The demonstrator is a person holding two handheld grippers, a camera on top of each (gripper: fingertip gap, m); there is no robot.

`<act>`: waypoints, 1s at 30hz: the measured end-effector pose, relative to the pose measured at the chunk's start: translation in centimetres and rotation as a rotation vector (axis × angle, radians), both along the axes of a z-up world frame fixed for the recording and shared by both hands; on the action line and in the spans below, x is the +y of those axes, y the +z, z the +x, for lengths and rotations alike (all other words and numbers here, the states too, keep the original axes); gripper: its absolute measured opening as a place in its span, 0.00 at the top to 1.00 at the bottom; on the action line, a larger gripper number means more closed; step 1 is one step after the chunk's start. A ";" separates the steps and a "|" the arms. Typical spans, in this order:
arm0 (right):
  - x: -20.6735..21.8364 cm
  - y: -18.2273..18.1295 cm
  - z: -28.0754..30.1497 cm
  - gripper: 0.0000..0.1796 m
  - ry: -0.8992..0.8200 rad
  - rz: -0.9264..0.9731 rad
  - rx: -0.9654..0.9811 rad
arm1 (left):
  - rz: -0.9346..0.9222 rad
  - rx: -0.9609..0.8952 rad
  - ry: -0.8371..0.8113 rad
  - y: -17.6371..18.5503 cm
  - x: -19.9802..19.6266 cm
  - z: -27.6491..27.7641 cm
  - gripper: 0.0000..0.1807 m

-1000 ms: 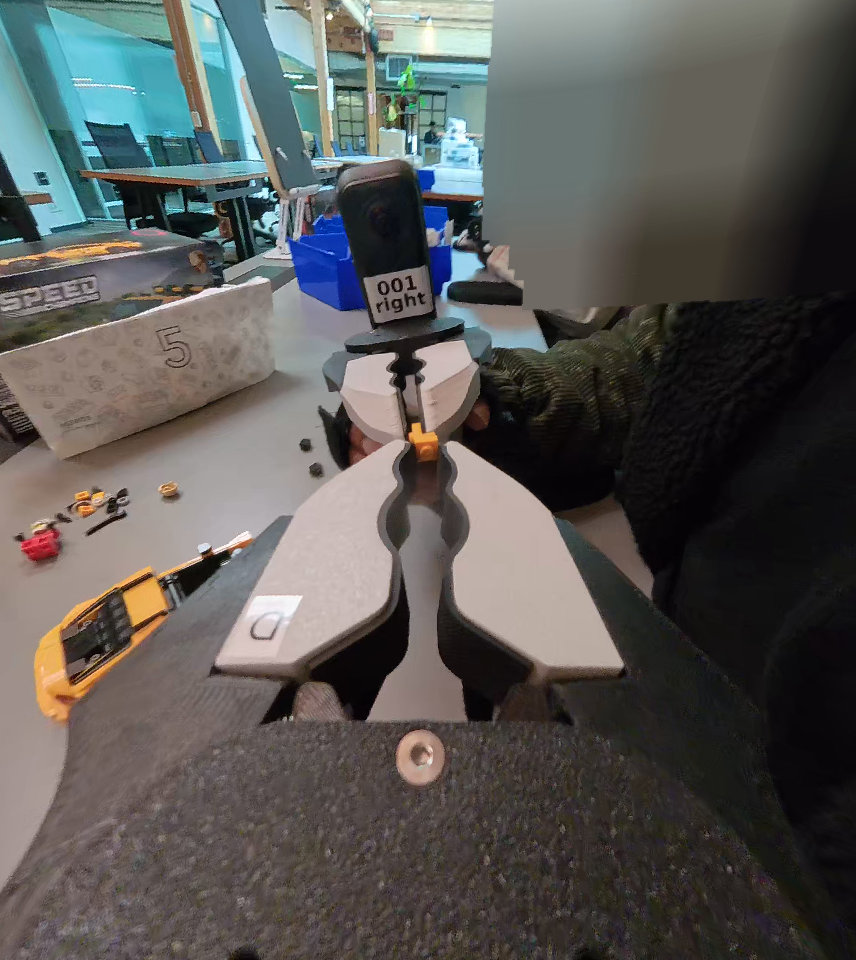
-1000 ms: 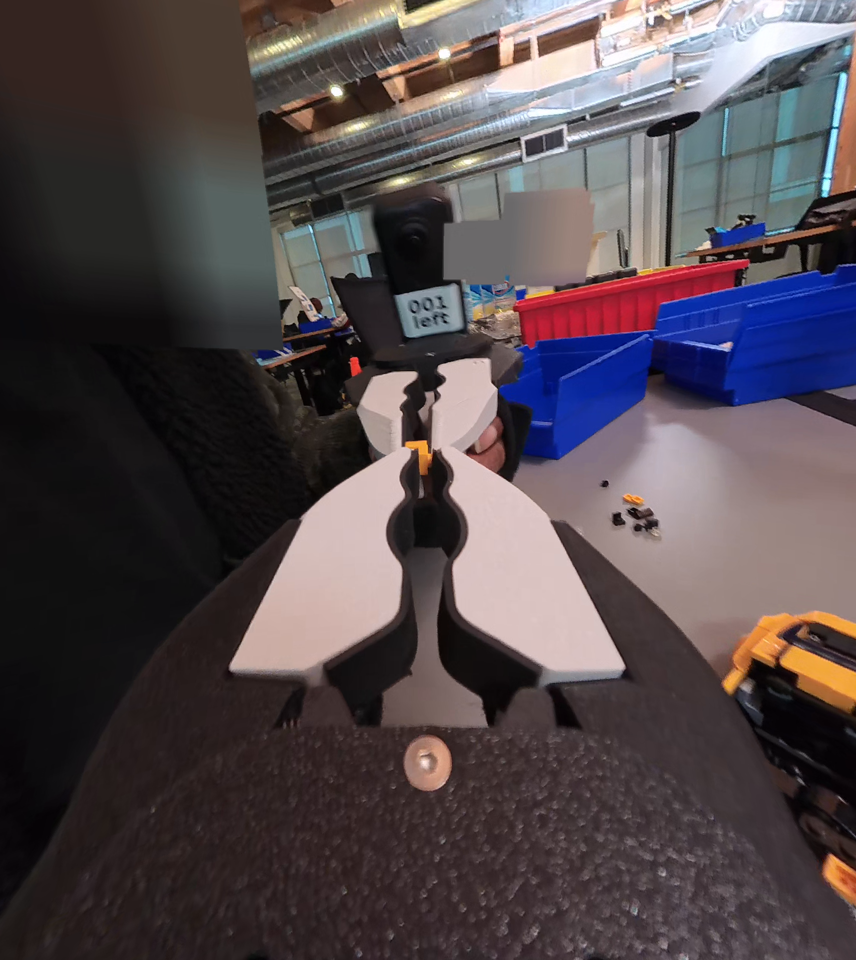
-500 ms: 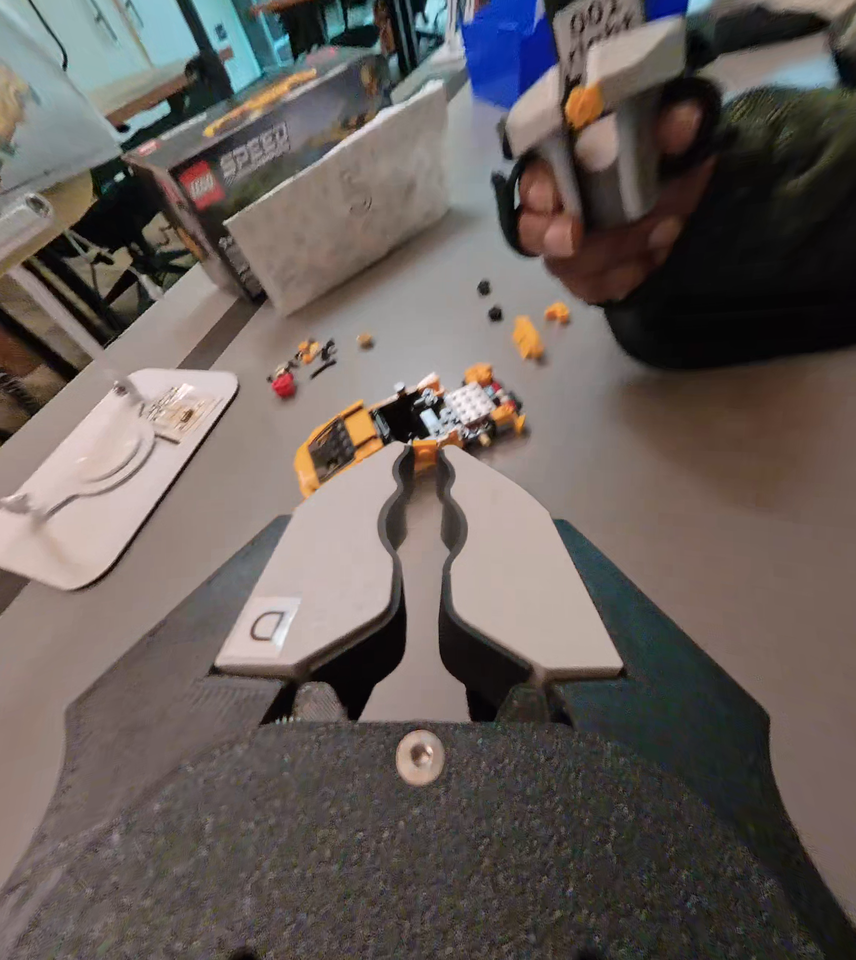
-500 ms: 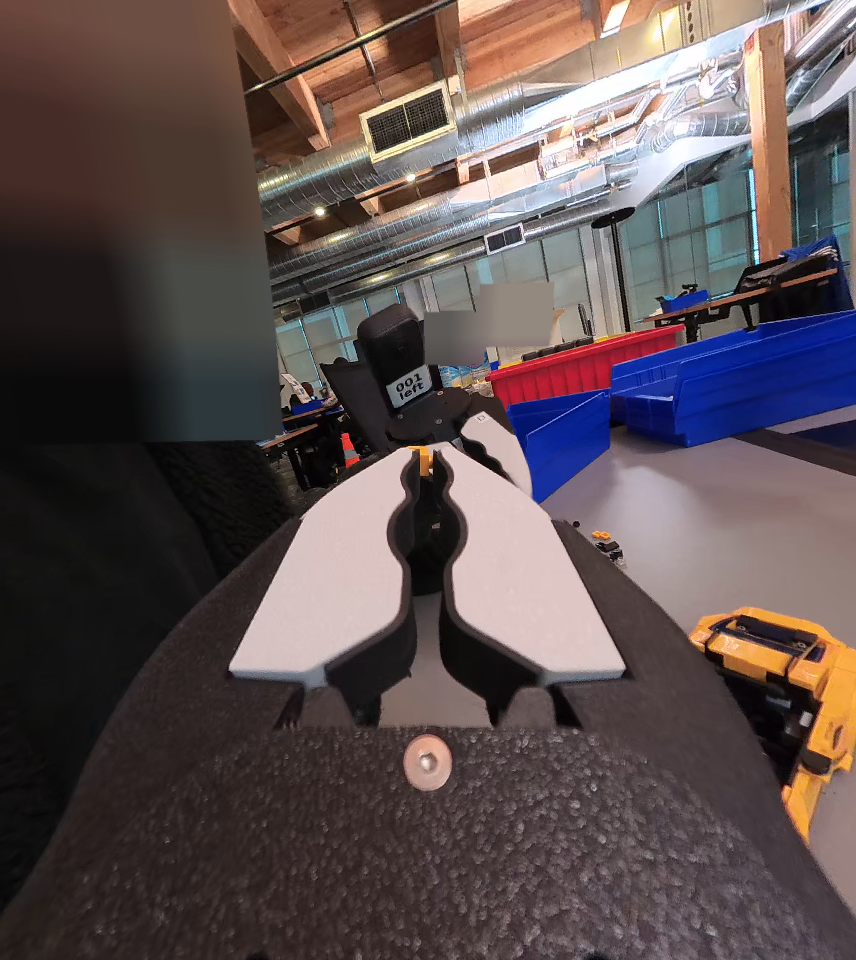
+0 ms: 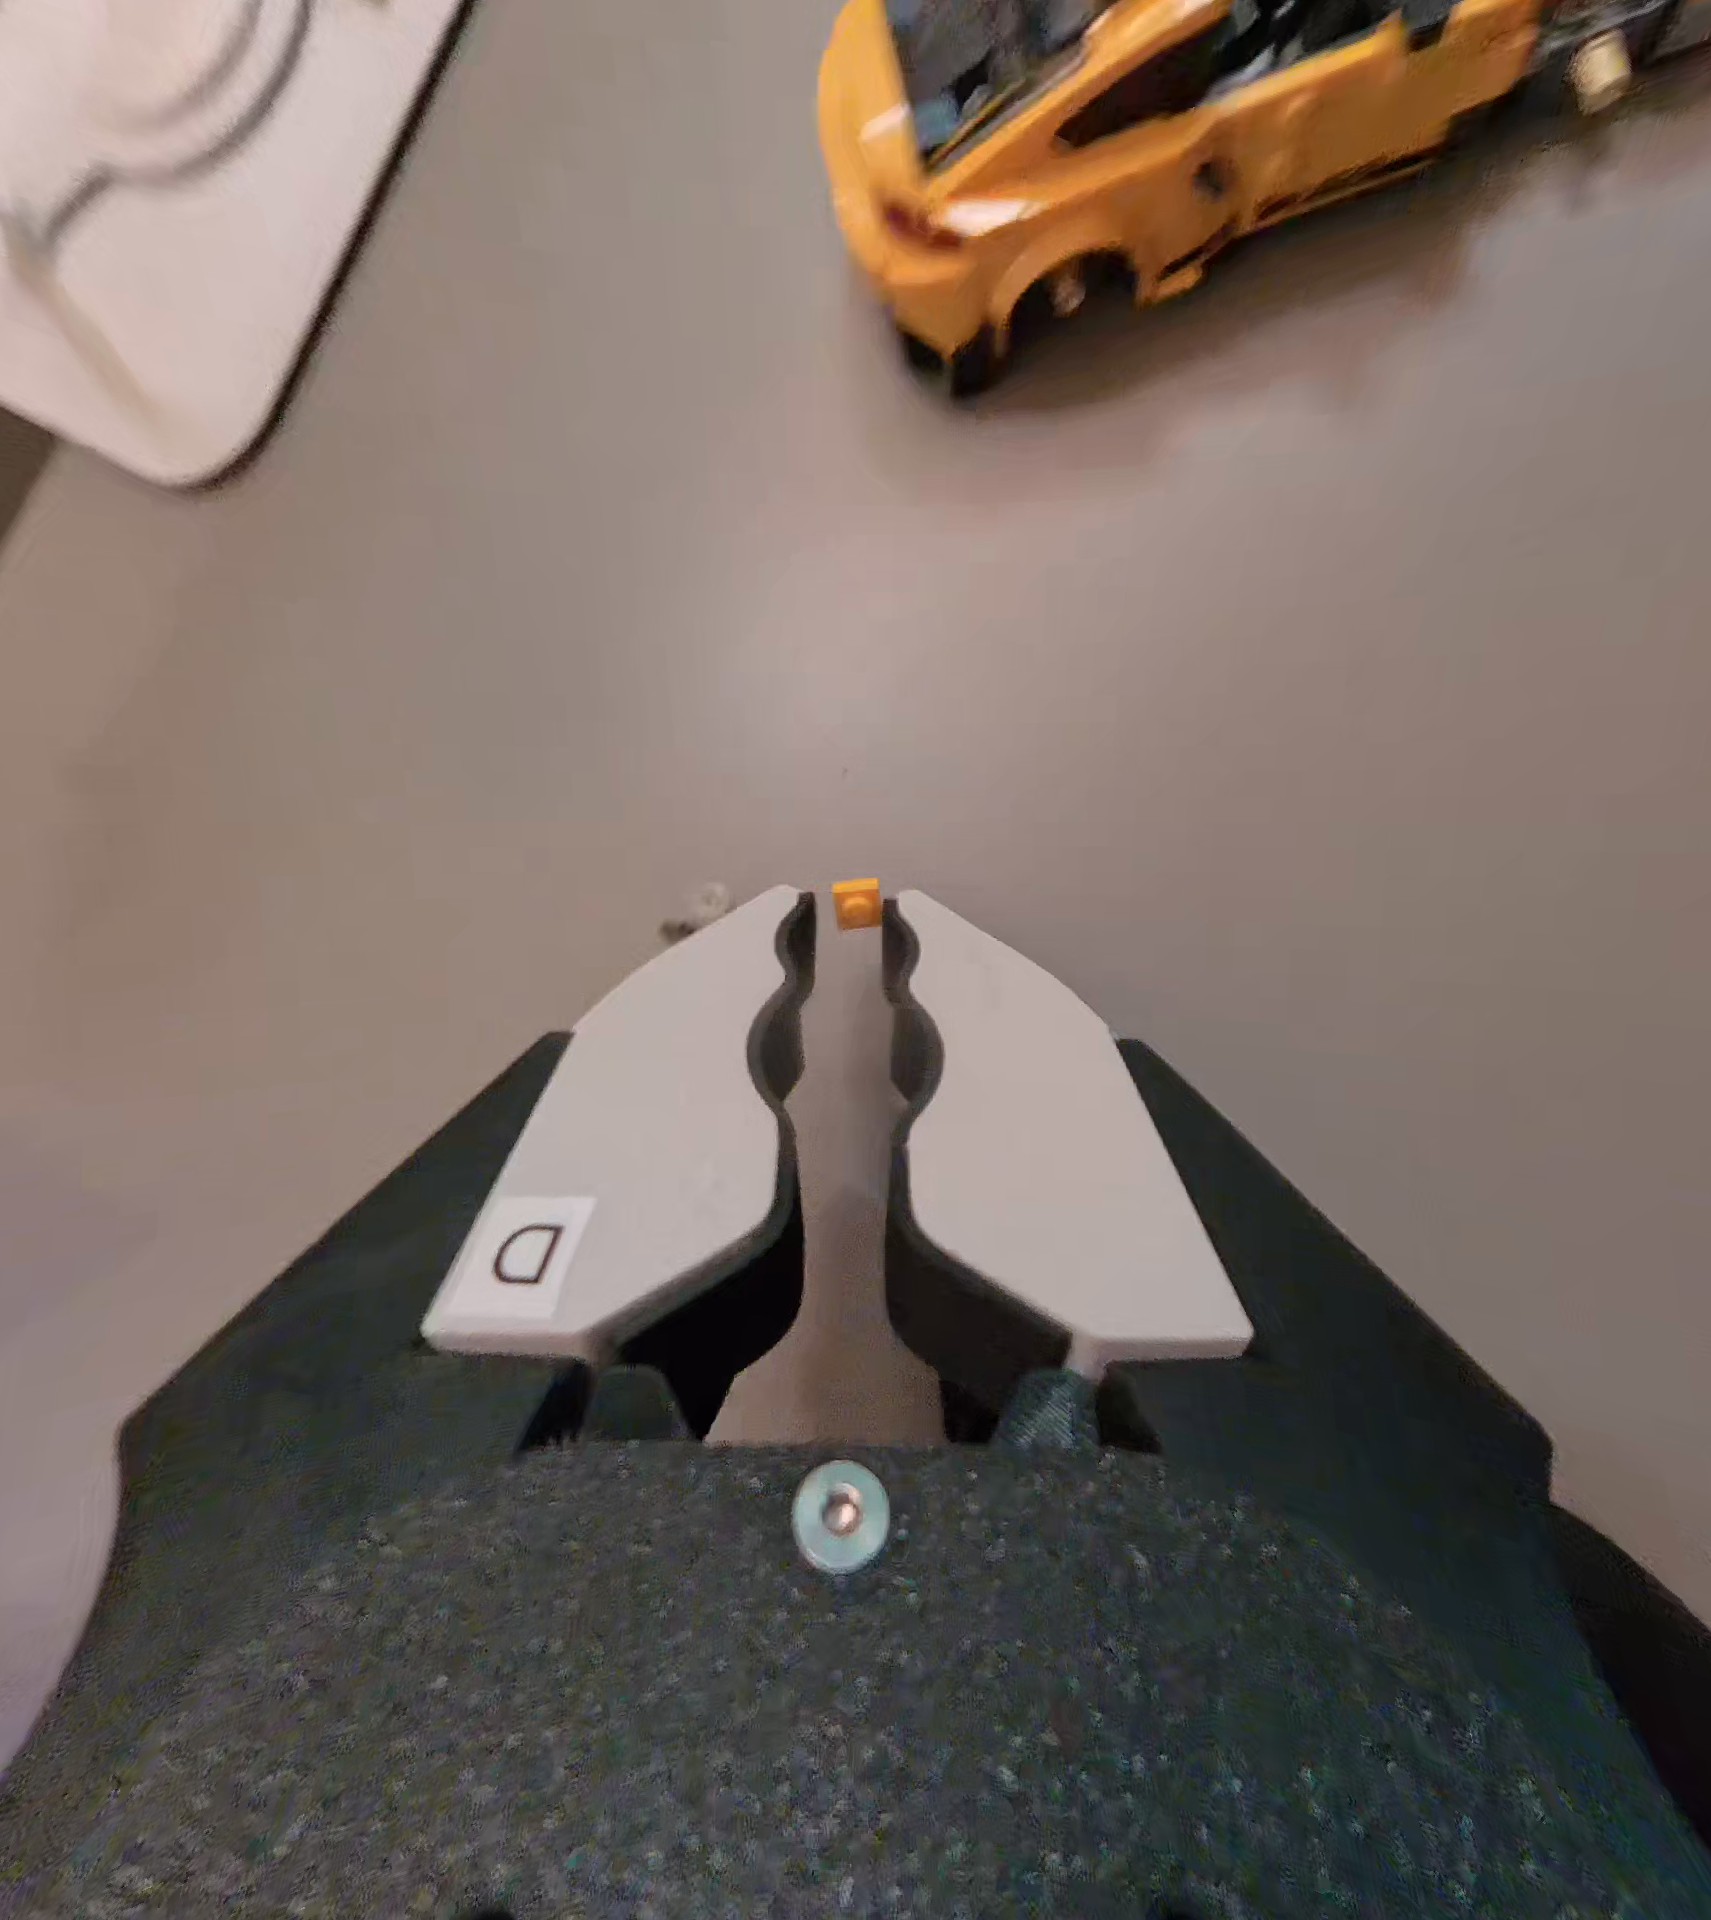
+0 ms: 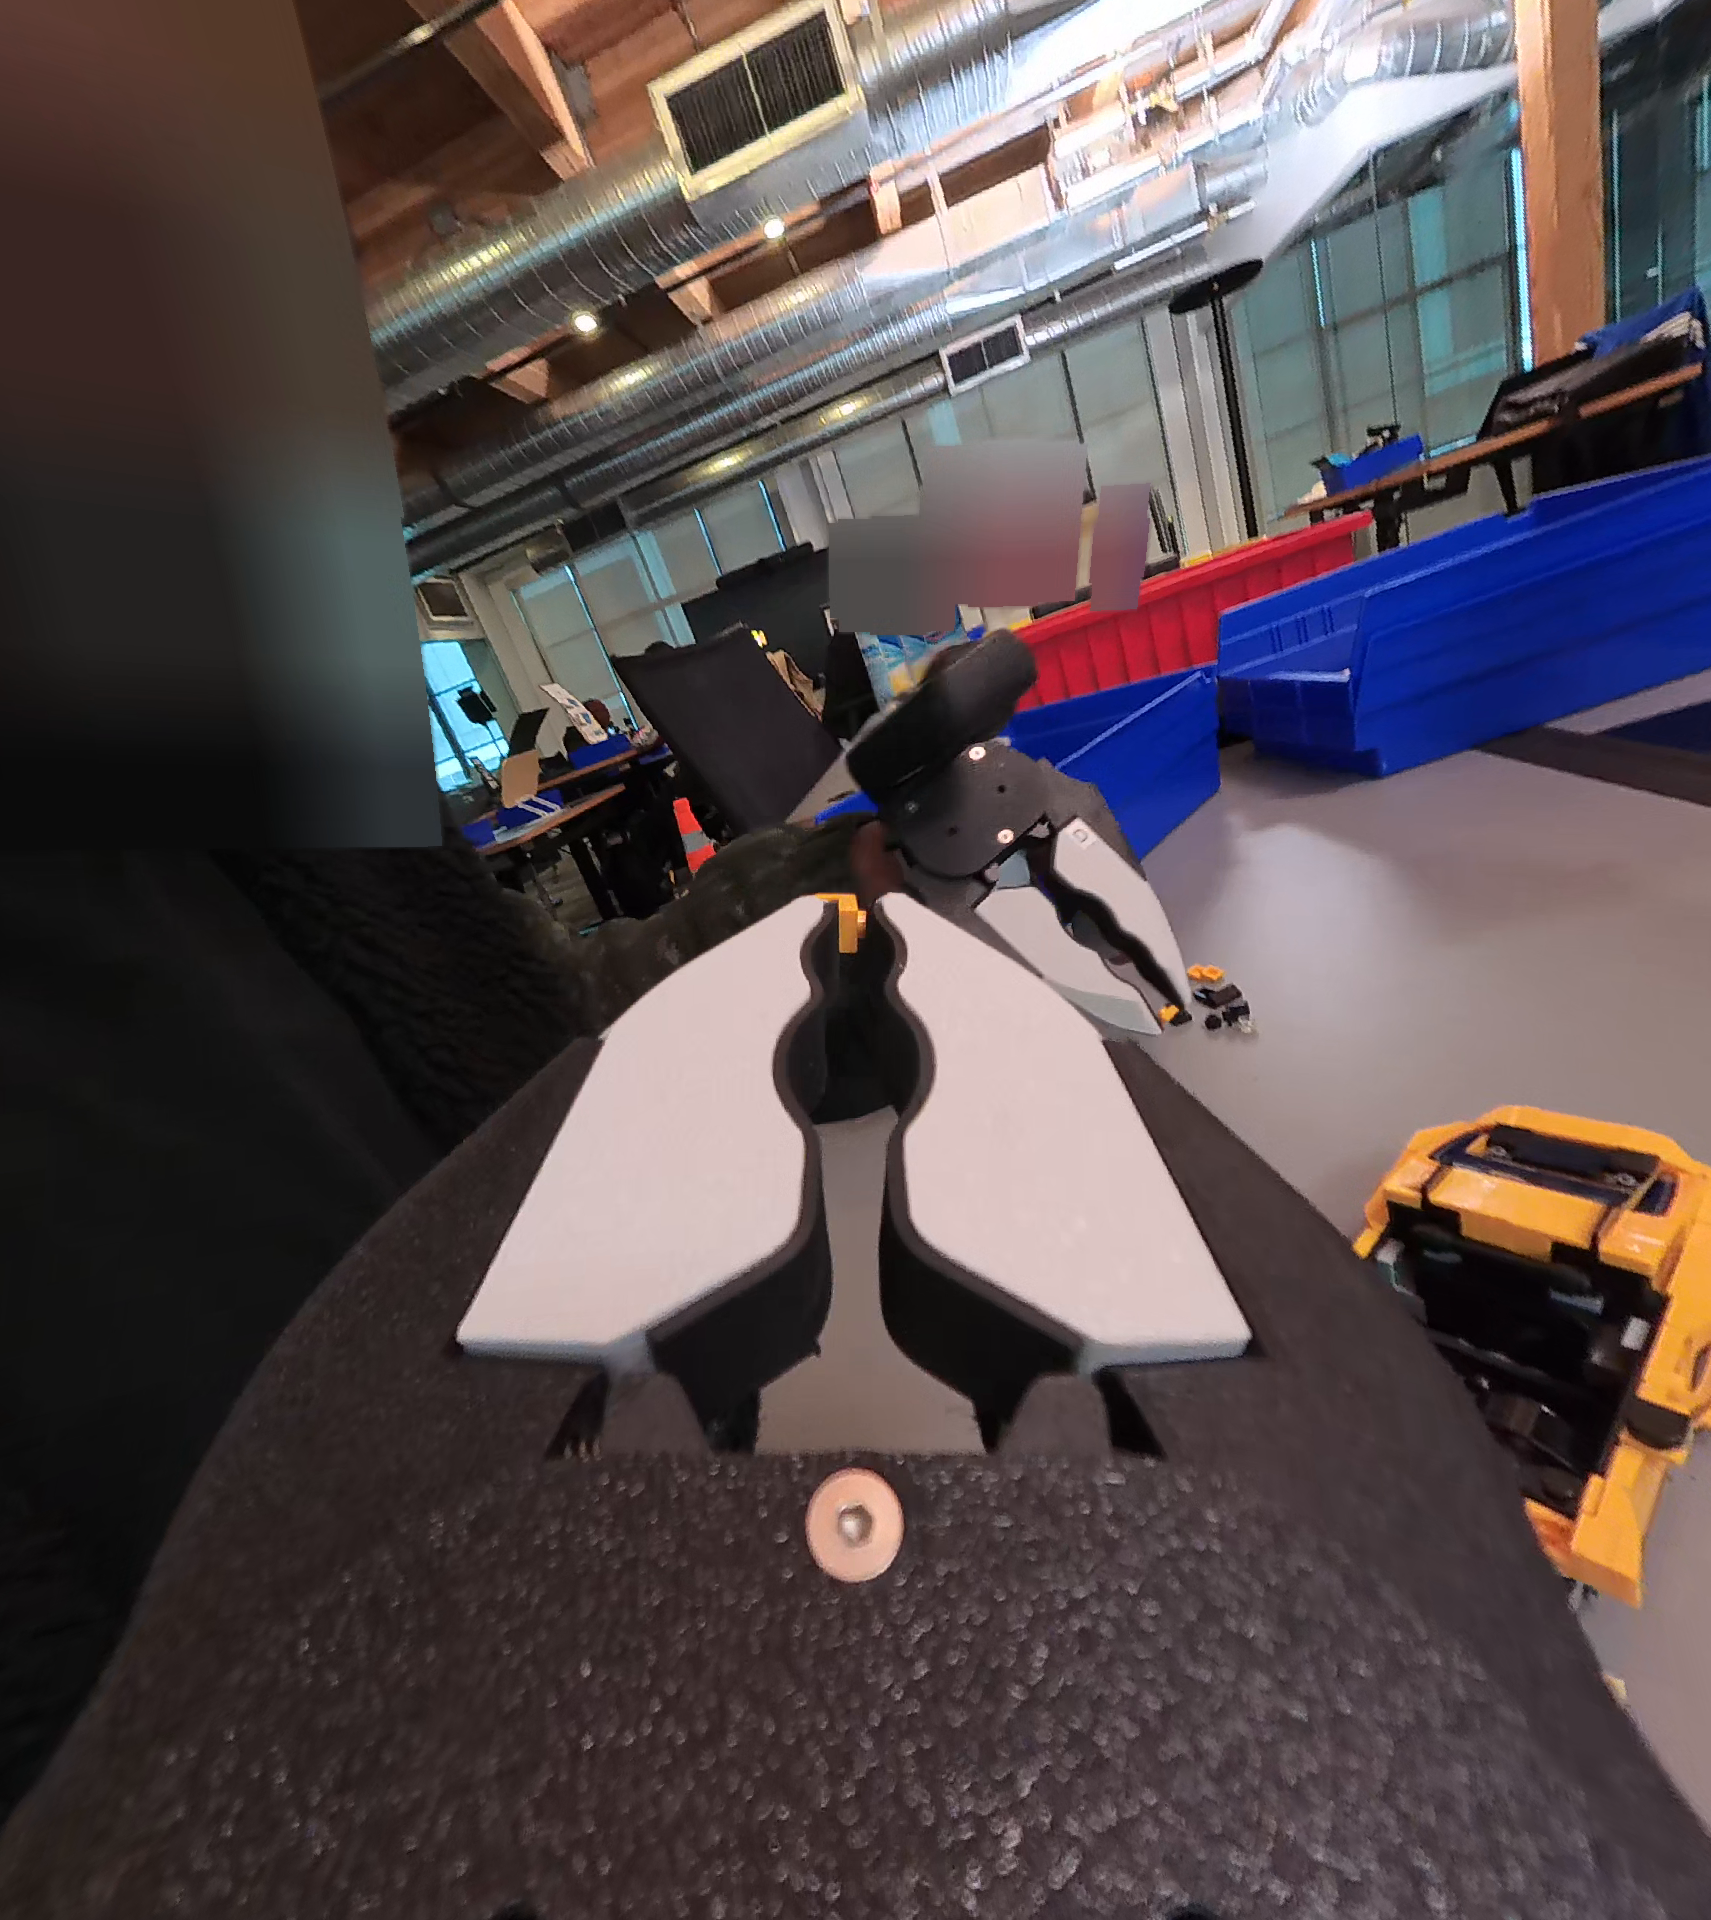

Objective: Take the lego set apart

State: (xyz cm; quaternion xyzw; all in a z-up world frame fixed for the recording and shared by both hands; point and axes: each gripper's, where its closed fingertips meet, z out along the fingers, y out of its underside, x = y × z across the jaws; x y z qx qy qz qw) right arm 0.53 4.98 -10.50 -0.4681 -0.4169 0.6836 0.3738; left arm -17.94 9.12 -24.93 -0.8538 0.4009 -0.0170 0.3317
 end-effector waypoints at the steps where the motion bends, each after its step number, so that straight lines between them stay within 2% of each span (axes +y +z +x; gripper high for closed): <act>1: 0.0 -0.1 0.0 0.98 -0.001 -0.002 -0.007 | -0.026 -0.003 0.030 -0.4 0.1 -0.7 0.91; 7: 0.1 -0.4 -0.2 0.98 -0.003 -0.010 -0.031 | -0.061 -0.006 0.069 -1.6 0.3 -2.0 0.82; 16: 0.3 -1.0 -0.5 0.97 -0.005 -0.019 -0.062 | -0.088 -0.057 -0.018 -1.6 -0.6 -0.8 0.72; 20: 0.5 -1.2 -0.5 0.97 -0.011 -0.025 -0.070 | -0.110 -0.063 -0.064 -1.6 -1.4 -0.5 0.76; 25: 0.5 -1.4 -0.6 0.97 -0.012 -0.031 -0.083 | -0.222 -0.137 -0.139 -2.0 -3.6 0.5 0.84; 30: 0.6 -1.5 -0.6 0.97 -0.012 -0.035 -0.089 | -0.229 -0.134 -0.166 -2.0 -4.1 0.7 0.84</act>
